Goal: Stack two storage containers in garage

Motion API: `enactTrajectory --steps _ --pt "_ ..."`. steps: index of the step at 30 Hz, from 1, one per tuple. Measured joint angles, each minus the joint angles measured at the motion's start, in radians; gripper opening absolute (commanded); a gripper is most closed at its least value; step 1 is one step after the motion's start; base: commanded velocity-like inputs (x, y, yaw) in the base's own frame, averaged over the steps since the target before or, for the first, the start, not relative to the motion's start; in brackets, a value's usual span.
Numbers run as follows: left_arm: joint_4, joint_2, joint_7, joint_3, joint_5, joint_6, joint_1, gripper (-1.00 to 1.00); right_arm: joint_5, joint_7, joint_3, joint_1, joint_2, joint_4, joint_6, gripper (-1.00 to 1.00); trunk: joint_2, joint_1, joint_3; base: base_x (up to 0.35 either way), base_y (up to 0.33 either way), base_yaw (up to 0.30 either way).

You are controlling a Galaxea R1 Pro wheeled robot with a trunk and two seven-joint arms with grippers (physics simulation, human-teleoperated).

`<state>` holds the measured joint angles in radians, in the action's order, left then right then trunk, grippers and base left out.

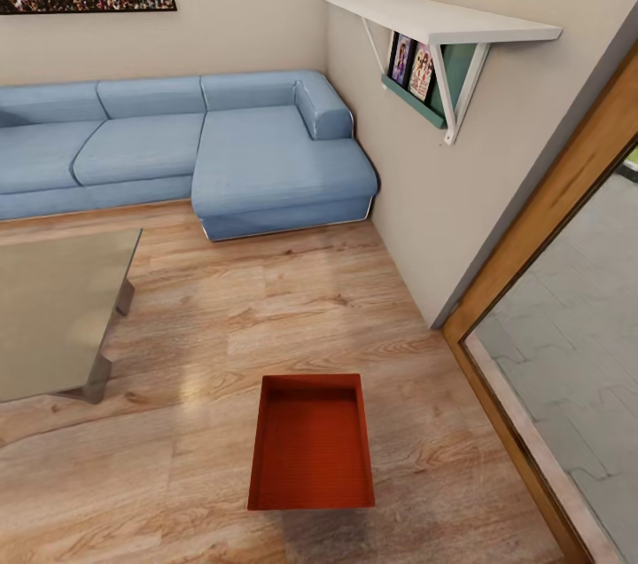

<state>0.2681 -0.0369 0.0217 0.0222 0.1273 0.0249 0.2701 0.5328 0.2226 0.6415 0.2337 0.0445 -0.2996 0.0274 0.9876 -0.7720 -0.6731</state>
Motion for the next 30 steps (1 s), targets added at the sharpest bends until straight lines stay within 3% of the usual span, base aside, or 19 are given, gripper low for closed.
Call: enactTrajectory --steps 3,4,5,7,11,15,20,22,26,30 --pt "0.170 0.001 0.000 0.000 -0.001 0.096 0.002 1.00 0.005 0.075 -0.003 0.012 -0.029 -0.119 -0.069 1.00 0.000 0.000 0.000 0.000 0.000 0.000" --pt "0.265 0.005 -0.001 -0.001 -0.002 0.177 0.005 1.00 0.005 0.100 -0.004 0.045 -0.033 -0.144 -0.093 1.00 0.000 0.000 0.000 0.000 0.000 0.000" --pt "0.305 0.007 -0.002 -0.001 -0.002 0.208 0.005 1.00 0.006 0.106 -0.005 0.060 -0.034 -0.150 -0.099 1.00 0.000 0.000 0.000 0.000 0.000 0.000" --pt "0.440 0.016 -0.004 0.000 0.000 0.345 0.010 1.00 0.006 0.121 -0.006 0.122 -0.036 -0.163 -0.118 1.00 0.000 0.000 0.000 0.000 0.000 0.000" --pt "0.539 0.048 -0.004 0.002 0.002 0.465 0.036 1.00 0.007 0.128 -0.007 0.230 -0.034 -0.159 -0.125 1.00 0.000 0.000 0.000 0.000 0.000 0.000" --pt "0.535 0.091 -0.005 0.002 -0.001 0.497 0.143 1.00 0.009 0.130 -0.008 0.320 -0.031 -0.152 -0.126 1.00 0.000 0.000 0.000 0.000 0.000 0.000" --pt "0.461 0.108 -0.004 0.001 0.000 0.508 0.278 1.00 0.015 0.131 -0.009 0.435 -0.018 -0.075 -0.117 1.00 0.000 0.000 0.000 0.000 0.000 0.000" --pt "0.412 0.111 -0.006 0.001 -0.005 0.505 0.330 1.00 0.017 0.131 -0.008 0.486 0.008 -0.020 -0.108 1.00 0.000 0.000 0.000 0.000 0.000 0.000" --pt "0.369 0.111 -0.047 0.003 -0.021 0.508 0.377 1.00 0.019 0.132 -0.009 0.536 0.056 0.028 -0.090 1.00 0.000 0.000 0.000 0.000 0.000 0.000" --pt "0.361 0.113 -0.070 0.004 -0.029 0.511 0.397 1.00 0.020 0.132 -0.010 0.568 0.079 0.048 -0.088 1.00 0.000 0.000 0.000 0.000 0.000 0.000"
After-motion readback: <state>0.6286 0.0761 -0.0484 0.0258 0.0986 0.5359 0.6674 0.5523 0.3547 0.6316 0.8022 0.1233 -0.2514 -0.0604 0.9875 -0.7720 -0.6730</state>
